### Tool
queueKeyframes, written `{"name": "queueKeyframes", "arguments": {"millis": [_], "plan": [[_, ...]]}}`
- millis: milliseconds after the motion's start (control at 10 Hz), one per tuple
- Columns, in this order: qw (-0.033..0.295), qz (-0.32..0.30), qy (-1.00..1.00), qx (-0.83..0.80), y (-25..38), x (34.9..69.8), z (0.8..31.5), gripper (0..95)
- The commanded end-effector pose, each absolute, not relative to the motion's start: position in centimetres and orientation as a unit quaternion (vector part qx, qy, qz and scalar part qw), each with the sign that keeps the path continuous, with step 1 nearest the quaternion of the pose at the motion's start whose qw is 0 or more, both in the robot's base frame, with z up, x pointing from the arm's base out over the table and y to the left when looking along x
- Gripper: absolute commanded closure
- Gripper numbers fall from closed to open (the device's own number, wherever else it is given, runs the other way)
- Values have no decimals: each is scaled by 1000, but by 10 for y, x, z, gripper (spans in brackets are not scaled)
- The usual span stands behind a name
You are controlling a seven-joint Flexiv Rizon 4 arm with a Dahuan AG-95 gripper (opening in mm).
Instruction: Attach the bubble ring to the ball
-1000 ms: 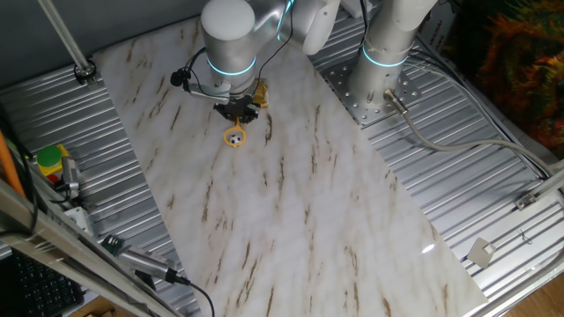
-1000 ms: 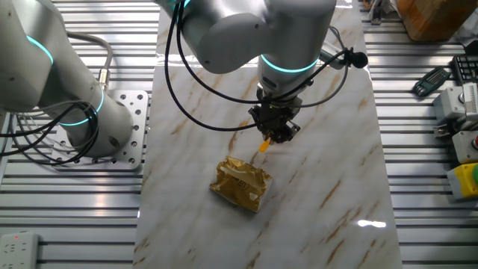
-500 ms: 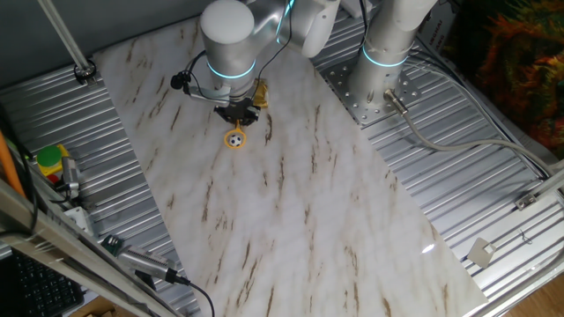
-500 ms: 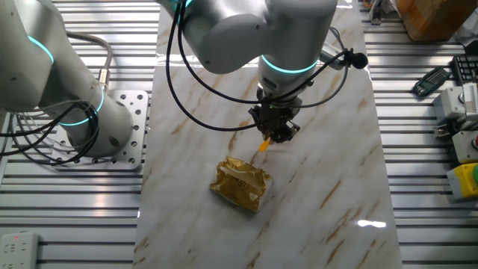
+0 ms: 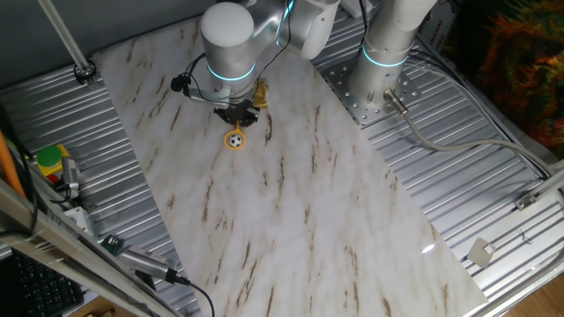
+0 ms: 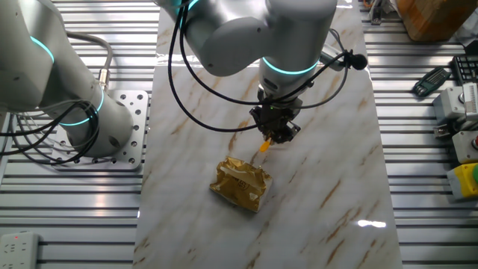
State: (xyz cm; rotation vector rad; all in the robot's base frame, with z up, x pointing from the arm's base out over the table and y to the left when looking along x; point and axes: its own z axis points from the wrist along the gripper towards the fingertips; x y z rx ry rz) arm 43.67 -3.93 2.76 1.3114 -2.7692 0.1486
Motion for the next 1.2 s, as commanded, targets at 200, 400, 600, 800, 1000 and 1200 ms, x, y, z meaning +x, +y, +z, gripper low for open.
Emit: {"name": "queueKeyframes", "arguments": {"millis": [200,400,600,800,1000,1200], "plan": [[35,48,-903,426,-40,438,25,950],[35,48,-902,427,-40,438,25,950],[35,48,-902,427,-40,439,24,950],[35,47,-903,426,-40,439,23,950],[34,45,-903,425,-40,439,23,950],[31,44,-903,426,-40,439,23,950]]}}
